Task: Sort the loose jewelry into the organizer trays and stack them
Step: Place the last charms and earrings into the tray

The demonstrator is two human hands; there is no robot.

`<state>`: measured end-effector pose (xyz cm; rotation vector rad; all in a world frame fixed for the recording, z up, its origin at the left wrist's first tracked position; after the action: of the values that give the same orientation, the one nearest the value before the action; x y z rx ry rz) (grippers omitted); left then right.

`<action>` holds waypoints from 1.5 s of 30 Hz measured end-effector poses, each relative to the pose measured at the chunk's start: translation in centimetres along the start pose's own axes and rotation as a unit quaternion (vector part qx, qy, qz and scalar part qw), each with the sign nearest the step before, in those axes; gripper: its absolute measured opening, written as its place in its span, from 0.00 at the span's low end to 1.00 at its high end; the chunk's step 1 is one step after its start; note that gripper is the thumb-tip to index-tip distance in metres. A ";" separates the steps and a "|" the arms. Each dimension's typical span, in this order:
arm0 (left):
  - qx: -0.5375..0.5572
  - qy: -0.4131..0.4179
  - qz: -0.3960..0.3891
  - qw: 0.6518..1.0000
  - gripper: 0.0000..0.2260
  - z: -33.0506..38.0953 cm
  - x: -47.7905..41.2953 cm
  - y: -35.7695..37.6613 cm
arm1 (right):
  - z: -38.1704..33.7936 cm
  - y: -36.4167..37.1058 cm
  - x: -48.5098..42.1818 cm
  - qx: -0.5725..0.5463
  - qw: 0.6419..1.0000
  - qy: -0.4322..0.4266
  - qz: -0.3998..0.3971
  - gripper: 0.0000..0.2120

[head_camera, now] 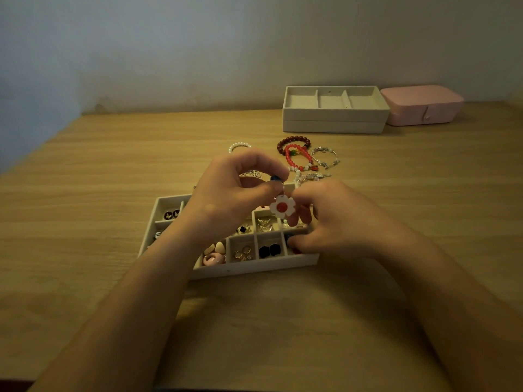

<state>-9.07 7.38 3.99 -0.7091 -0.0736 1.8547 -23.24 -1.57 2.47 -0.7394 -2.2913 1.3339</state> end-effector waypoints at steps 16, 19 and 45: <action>-0.005 -0.033 0.044 0.998 0.06 0.1 0.1 -0.6 | -1.2 0.5 0.7 0.128 0.991 0.026 -0.003 0.08; -0.004 -0.033 0.043 0.999 0.06 0.1 0.1 -0.6 | -1.5 0.6 0.7 0.148 0.989 0.026 0.012 0.09; 0.017 -0.091 0.003 0.996 0.06 -0.5 0.4 -0.6 | -0.5 0.8 0.0 0.003 1.000 0.015 -0.021 0.01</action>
<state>-8.37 7.82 3.66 -0.5151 -0.1575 1.9193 -22.75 -0.92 1.96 -0.7012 -2.2667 1.3021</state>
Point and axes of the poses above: each hand's wrist, its own x-axis away from the middle knuckle, its own y-axis out of the palm, z = x × y, the point moved 3 cm from there along -x, towards the middle knuckle, and after that the axes turned 10 degrees about y, right-handed, at the moved point
